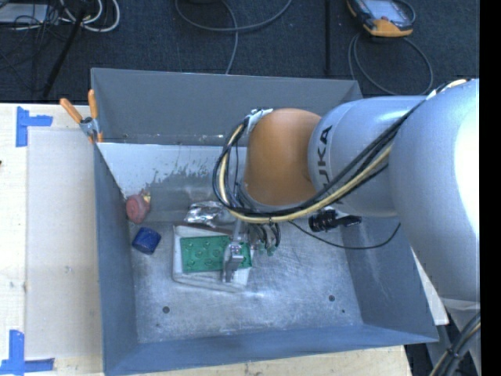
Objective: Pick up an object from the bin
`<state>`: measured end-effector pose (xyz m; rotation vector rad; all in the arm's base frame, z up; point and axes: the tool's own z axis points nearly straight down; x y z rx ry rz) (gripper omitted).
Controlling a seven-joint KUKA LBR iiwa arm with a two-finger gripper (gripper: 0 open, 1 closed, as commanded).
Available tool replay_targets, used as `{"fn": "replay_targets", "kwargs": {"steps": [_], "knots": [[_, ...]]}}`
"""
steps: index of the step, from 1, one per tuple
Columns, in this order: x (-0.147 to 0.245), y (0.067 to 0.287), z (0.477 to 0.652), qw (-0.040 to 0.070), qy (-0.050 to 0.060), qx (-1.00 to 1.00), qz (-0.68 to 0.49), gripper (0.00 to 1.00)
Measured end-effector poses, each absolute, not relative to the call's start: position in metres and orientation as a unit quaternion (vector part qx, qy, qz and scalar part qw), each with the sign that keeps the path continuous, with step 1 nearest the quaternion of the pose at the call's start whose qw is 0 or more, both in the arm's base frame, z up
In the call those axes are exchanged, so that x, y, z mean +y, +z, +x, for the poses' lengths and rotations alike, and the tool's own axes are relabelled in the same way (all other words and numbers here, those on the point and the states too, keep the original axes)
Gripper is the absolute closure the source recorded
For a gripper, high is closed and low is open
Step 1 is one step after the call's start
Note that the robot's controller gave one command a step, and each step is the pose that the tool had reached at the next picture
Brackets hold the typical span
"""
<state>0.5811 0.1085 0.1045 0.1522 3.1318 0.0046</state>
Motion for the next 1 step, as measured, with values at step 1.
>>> {"fn": "replay_targets", "kwargs": {"steps": [1], "knots": [[0.1031,0.1031,0.5771,-0.002,0.0,0.992,0.127,0.0]]}}
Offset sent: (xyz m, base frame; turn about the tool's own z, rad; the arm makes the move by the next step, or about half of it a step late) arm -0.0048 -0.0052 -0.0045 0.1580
